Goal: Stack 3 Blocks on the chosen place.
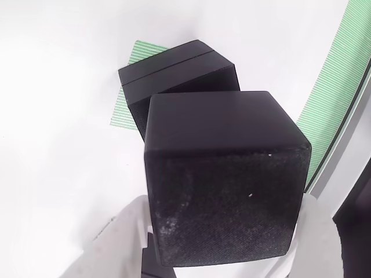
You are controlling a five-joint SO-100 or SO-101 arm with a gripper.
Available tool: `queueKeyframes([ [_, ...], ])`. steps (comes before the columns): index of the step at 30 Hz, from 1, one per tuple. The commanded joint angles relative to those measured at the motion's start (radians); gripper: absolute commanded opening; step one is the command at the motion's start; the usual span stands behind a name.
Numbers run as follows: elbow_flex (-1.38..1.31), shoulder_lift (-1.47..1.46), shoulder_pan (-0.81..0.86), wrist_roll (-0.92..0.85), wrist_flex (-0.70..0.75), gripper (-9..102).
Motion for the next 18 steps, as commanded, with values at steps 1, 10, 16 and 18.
queueKeyframes([
  [1,-0.009,-0.002,-0.003,-0.006,-0.020,17],
  [10,0.009,-0.011,-0.005,-0.006,-0.040,29],
  [16,0.020,-0.015,-0.005,-0.006,-0.048,32],
  [18,0.023,-0.015,-0.005,-0.006,-0.048,33],
])
